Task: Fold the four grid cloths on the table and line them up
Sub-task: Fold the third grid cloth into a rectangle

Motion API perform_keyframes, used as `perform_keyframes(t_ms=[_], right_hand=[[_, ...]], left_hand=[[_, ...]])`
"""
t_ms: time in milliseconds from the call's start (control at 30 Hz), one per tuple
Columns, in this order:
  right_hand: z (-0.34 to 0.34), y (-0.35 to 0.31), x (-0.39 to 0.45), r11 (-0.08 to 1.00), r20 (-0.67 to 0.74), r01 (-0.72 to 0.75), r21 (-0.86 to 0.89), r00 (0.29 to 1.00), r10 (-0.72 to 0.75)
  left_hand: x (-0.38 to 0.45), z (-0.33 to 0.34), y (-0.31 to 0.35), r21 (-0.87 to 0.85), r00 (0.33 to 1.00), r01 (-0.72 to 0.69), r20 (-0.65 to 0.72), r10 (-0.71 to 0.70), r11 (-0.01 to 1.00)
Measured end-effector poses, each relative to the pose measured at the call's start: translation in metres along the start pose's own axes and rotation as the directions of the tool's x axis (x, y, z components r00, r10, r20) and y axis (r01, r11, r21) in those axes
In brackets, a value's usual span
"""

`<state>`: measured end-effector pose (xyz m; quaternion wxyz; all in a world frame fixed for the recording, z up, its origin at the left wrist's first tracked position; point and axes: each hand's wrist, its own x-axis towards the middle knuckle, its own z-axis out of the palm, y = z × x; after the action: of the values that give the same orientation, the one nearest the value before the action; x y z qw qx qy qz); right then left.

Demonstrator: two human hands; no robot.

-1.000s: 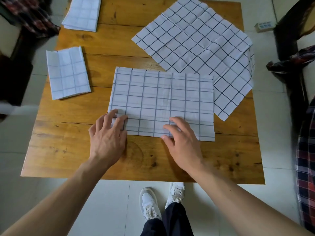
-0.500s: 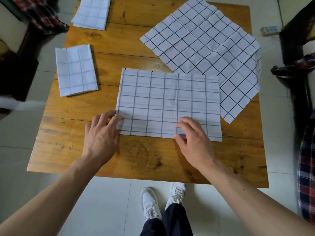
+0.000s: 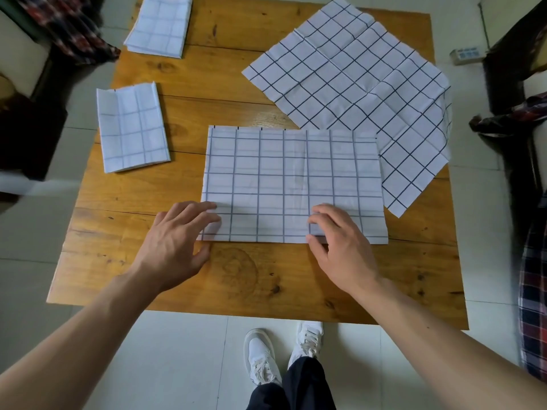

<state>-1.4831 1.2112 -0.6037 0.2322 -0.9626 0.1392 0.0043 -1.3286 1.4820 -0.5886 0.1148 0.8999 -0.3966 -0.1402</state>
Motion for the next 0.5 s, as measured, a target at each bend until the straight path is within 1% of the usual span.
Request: perform_keyframes(t_ms=[100, 200, 367, 500], right_hand=[[-0.001, 0.001, 0.002, 1.0, -0.002, 0.001, -0.008, 1.0, -0.001], [-0.004, 0.001, 0.005, 1.0, 0.017, -0.007, -0.005, 1.0, 0.007], [-0.01, 0.004, 0.009, 1.0, 0.054, 0.008, -0.002, 0.999, -0.008], [-0.017, 0.002, 0.015, 1.0, 0.093, 0.005, 0.006, 0.996, -0.005]], left_hand=[[0.005, -0.002, 0.009, 0.047, 1.0, 0.01, -0.003, -0.01, 0.999], [0.007, -0.001, 0.011, 0.098, 0.999, -0.019, -0.028, 0.022, 0.995], [0.013, 0.002, 0.012, 0.128, 0.99, -0.019, -0.133, 0.037, 0.992], [0.014, 0.001, 0.027, 0.083, 0.97, -0.023, -0.239, 0.042, 0.996]])
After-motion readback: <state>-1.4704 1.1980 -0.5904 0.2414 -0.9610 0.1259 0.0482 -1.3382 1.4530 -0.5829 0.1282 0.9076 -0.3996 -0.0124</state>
